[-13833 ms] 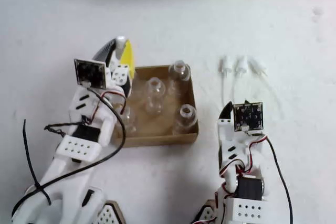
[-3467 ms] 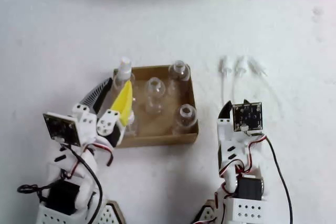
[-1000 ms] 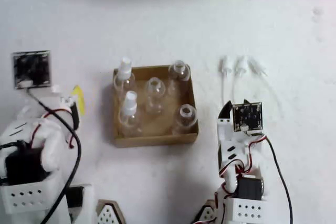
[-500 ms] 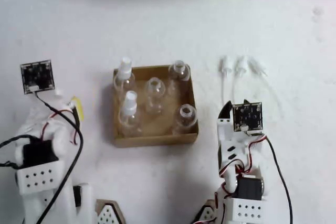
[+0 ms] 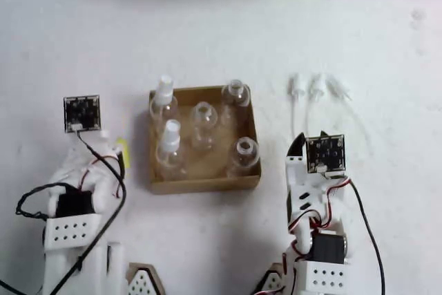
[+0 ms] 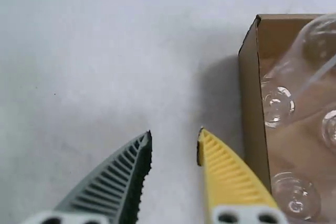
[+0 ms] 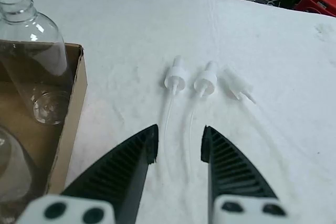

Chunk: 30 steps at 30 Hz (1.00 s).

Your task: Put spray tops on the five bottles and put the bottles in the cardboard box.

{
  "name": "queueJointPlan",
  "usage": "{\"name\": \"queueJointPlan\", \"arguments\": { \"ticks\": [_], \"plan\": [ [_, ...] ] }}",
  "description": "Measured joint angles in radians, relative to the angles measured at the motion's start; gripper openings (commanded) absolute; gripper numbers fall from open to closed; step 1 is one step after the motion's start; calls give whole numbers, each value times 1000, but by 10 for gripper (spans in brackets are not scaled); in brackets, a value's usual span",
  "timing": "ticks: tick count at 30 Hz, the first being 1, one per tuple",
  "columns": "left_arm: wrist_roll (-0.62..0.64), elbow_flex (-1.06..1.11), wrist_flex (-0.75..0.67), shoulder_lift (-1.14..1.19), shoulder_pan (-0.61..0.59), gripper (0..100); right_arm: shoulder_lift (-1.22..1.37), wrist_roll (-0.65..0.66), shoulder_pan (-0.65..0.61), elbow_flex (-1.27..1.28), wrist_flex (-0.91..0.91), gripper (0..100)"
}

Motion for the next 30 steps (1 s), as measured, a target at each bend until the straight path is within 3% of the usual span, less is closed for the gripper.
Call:
{"name": "queueJointPlan", "arguments": {
  "ticks": [15, 21, 30],
  "plan": [
    [0, 26, -3, -17, -8, 182, 0, 0, 0, 0, 0, 122],
    [0, 71, 92, -232, -8, 180, 0, 0, 0, 0, 0, 123],
    [0, 290, 97, -628, -8, 177, 0, 0, 0, 0, 0, 123]
  ]
}}
